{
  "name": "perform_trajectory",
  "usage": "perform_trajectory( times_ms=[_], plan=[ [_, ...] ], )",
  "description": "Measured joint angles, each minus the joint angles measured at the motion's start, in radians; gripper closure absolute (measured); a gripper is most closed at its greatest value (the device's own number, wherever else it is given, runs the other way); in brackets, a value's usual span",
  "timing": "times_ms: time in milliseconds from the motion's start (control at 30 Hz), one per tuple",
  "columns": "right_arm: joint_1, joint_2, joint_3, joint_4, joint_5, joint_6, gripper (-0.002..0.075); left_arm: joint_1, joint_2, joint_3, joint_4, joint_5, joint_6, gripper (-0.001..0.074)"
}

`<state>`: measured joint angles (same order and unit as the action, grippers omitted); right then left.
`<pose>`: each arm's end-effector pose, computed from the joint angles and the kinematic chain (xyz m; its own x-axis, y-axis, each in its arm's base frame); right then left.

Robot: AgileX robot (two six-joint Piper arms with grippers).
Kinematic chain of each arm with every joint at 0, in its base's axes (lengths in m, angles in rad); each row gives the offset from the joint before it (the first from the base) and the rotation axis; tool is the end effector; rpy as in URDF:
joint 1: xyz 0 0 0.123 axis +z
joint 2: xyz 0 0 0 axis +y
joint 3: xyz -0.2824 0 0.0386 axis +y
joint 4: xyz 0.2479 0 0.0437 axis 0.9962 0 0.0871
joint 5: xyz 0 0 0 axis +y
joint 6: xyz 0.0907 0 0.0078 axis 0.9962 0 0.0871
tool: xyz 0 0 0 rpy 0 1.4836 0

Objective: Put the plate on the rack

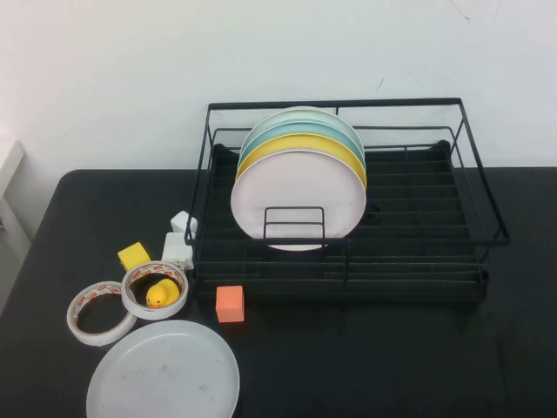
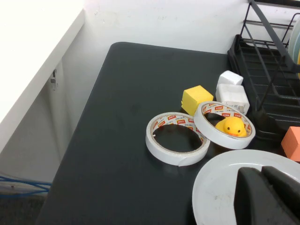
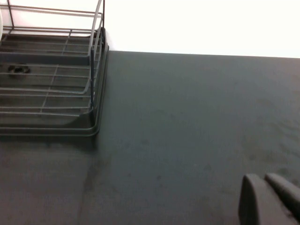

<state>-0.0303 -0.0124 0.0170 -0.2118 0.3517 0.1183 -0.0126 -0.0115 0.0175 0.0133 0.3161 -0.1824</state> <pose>0.0527 -0.0082 0.1770 -0.2660 -0.0726 -0.9612 0.0789 0.9922 -0.0967 0.0538 -0.0003 0.1793 -0.2308 -0.1660 -0.9587 -0.0309 0.9861 -0.1634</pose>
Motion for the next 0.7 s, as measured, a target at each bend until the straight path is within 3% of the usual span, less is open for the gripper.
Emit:
perform_trajectory(
  times_ms=[700],
  plan=[
    [0.000,0.000,0.000,0.000,0.000,0.000,0.0728,0.000,0.000,0.000,-0.095,-0.017,-0.036,0.0738]
  ],
)
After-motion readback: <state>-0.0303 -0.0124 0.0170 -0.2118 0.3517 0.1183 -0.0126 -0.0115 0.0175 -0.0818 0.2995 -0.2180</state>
